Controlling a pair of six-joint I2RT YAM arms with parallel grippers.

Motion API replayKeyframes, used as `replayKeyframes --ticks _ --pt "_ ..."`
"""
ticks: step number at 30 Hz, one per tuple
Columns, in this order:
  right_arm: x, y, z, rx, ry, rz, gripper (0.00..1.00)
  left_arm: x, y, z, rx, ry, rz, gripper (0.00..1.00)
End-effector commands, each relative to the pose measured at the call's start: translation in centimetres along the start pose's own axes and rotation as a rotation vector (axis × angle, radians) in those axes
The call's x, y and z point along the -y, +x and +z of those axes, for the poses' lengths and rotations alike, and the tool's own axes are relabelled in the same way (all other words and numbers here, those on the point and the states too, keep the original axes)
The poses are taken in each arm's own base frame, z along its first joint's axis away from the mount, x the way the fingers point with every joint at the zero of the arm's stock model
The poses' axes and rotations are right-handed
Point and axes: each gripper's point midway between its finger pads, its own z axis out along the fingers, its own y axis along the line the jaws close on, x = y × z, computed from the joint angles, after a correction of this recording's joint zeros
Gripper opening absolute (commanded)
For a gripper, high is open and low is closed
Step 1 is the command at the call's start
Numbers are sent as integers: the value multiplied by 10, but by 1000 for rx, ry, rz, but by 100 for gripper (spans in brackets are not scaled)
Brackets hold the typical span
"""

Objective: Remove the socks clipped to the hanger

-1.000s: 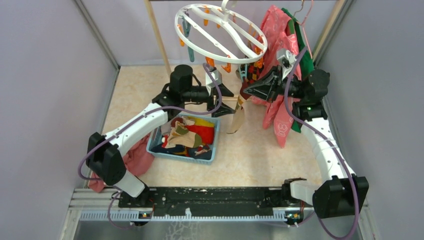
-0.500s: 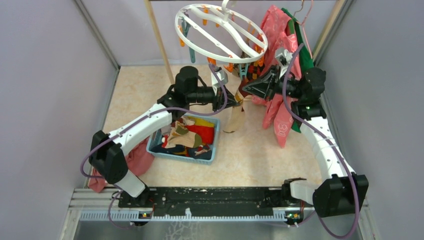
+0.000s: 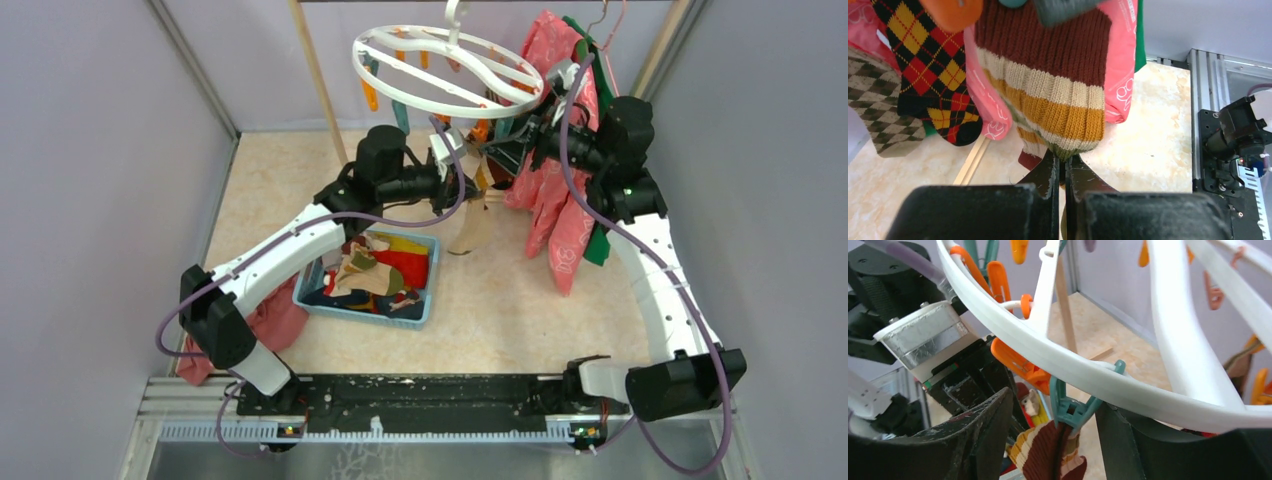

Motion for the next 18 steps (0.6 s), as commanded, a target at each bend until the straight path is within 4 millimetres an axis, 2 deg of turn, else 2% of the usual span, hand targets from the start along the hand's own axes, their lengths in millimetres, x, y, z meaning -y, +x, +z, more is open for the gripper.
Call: replayKeyframes --ticks 1,5,12,18 --pt "17 -22 -1 -1 159 -65 62 -8 -11 0 -8 -75 -29 0" --pt "26 -27 -3 10 220 -62 62 -5 -12 3 -14 -72 -40 0" --pt "26 -34 -6 26 238 -67 62 -2 -9 3 -18 -61 -39 0" --pt "28 -41 -3 48 240 -67 55 -2 -7 -1 -20 -70 -21 0"
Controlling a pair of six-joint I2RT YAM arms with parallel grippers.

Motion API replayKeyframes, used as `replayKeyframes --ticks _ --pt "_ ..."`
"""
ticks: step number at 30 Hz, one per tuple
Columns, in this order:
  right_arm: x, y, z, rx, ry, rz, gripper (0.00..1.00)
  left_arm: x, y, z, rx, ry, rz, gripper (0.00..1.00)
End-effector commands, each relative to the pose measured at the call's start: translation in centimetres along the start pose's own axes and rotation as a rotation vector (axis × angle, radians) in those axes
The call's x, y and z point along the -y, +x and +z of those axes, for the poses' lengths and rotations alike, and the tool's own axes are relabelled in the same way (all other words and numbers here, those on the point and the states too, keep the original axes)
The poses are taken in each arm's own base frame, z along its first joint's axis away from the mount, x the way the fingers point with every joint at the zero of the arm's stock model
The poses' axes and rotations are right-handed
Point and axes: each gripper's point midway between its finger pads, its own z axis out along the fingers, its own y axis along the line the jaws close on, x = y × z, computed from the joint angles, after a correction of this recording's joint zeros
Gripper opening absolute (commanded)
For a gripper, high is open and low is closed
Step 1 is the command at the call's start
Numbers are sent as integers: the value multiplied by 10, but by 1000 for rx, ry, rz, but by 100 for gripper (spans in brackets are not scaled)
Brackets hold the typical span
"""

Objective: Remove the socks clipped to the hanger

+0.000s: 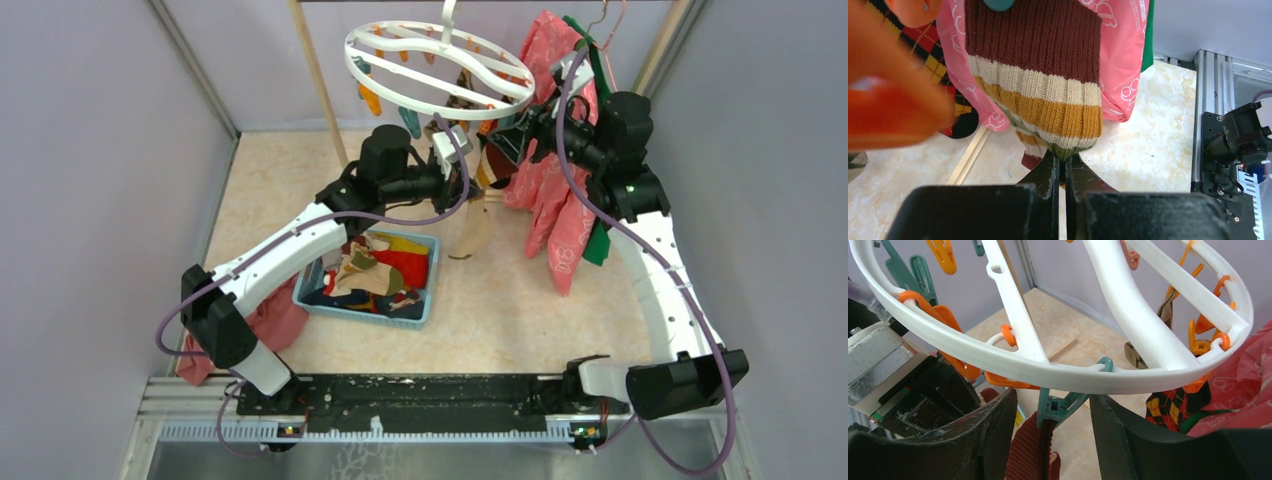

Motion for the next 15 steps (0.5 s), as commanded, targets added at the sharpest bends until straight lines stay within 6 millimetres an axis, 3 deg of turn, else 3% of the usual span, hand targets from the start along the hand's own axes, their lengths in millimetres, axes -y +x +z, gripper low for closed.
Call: replayKeyframes --ticks 1,15 --pt "-5 -35 0 84 -2 -47 55 2 -6 -2 15 -7 16 0" --pt "-3 -37 10 105 -18 51 44 1 -4 -4 13 -11 27 0"
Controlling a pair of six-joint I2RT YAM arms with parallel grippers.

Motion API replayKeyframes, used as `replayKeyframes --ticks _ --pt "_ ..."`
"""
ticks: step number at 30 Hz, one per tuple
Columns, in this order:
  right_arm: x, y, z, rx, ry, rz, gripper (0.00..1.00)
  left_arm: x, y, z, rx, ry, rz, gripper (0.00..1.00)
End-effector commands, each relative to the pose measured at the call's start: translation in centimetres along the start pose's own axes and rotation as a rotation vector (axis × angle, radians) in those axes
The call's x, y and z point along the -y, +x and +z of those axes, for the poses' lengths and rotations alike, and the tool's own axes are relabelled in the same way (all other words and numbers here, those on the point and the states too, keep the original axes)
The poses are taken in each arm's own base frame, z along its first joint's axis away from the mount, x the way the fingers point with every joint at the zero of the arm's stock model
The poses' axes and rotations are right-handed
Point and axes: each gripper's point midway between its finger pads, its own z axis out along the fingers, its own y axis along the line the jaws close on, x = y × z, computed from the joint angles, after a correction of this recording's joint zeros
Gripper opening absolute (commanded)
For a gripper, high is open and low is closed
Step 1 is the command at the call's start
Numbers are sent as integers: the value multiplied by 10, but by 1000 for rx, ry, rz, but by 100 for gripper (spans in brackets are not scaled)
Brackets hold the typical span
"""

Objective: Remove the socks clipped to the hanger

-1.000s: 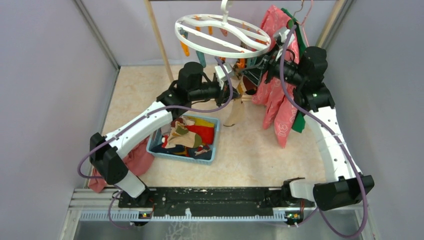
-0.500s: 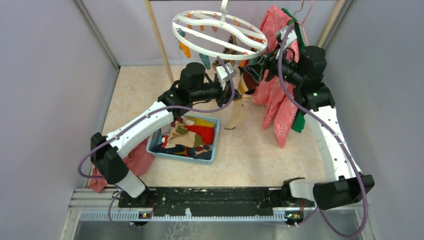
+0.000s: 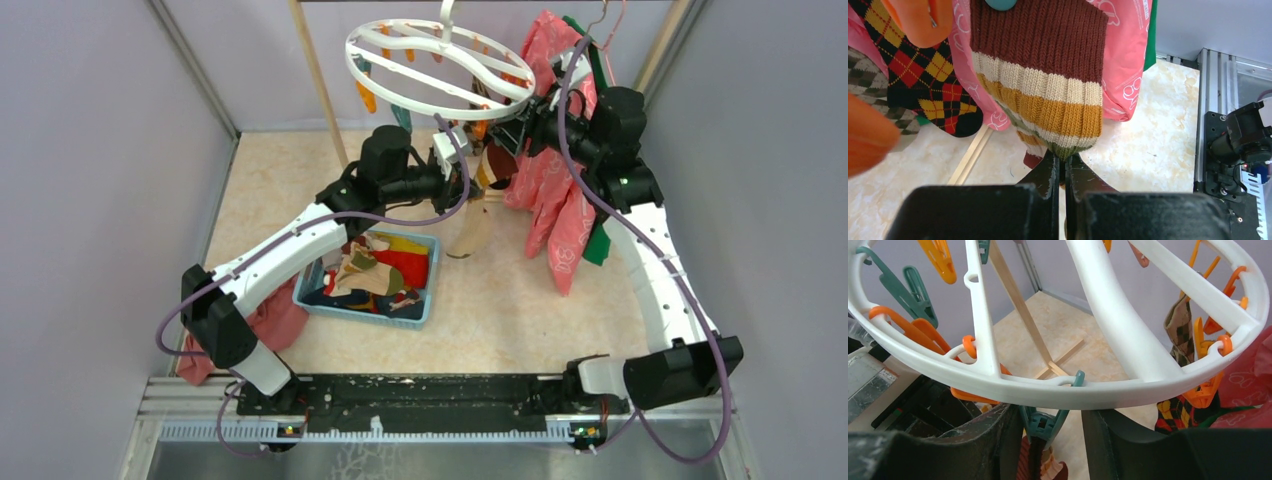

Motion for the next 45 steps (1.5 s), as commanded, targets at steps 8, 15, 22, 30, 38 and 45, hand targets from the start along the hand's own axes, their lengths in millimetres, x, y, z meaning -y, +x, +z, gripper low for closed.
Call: replayKeyframes --ticks 8,15,22,30,38,45 --pt "-12 -39 0 106 -16 18 46 -2 -2 -4 8 -31 29 0" --pt "-6 -40 3 108 7 24 50 -2 0 -3 4 -28 31 0" --pt "-3 -42 4 110 18 32 40 -4 1 -4 1 -36 38 0" --pt "-4 -40 4 107 14 37 17 -7 4 -2 -5 -51 42 0" --pt "-2 -40 4 107 22 27 0 -7 13 -11 -35 -47 138 0" --pt "-1 -38 2 100 32 2 0 9 31 -57 -209 40 372 0"
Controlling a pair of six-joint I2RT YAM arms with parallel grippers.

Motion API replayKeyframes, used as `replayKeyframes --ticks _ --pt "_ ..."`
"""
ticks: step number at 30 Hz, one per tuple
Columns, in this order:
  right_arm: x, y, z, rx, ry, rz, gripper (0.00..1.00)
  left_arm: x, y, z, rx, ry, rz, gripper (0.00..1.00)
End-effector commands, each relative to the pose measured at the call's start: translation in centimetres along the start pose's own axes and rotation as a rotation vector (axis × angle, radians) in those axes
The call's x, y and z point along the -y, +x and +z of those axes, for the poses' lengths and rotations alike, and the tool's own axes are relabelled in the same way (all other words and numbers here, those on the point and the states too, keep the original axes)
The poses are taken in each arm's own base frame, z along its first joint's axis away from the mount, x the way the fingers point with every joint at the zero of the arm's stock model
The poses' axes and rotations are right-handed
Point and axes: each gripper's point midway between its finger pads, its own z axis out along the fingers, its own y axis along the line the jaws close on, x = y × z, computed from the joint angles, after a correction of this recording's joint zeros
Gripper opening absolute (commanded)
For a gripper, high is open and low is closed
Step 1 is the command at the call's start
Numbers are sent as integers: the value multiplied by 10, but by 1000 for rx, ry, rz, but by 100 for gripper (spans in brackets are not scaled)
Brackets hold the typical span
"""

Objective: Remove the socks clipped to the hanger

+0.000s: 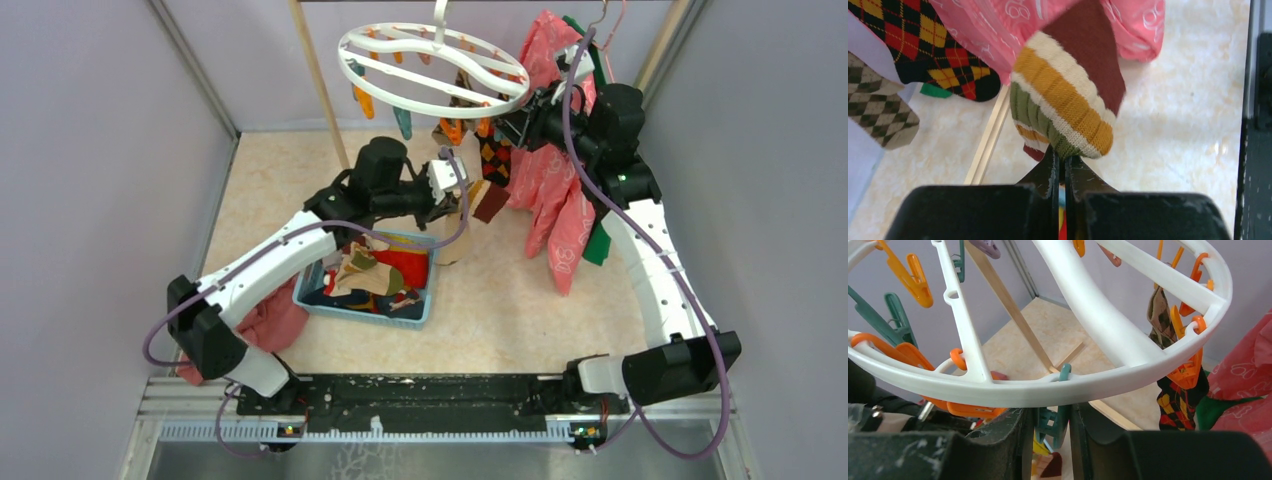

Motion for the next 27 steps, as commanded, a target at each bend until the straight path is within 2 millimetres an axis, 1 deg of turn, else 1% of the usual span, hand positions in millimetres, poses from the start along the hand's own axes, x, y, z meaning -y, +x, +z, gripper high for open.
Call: replayKeyframes --ticks 1,5,9,12,14,17,19,20,22,24,27 --pt "-11 -33 -4 85 -16 -82 0 17 -3 -50 -86 62 215 0" --pt "-10 -27 -3 78 -20 -81 0 17 1 -94 -182 25 306 0" --pt "-10 -25 -3 73 -26 -82 0 6 9 -143 -271 -41 354 0" --pt "-10 -24 -6 75 -29 -84 0 -13 23 -174 -354 -130 354 0" --pt "-10 -22 -7 71 -31 -83 0 -20 41 -187 -429 -164 352 0" --pt "-10 -20 -8 68 -39 -84 0 -17 74 -190 -523 -148 352 0" --pt "-11 -18 -7 65 -47 -81 0 -14 98 -186 -574 -125 348 0" --pt "-12 -17 -8 64 -52 -82 0 -11 115 -184 -609 -108 346 1" --pt "-13 -15 -8 63 -64 -82 0 -9 139 -178 -653 -91 346 2" --pt "-15 -14 -8 61 -73 -83 0 -6 159 -173 -688 -68 340 4" --pt "-17 -12 -9 60 -83 -83 0 2 184 -166 -731 -23 306 6"
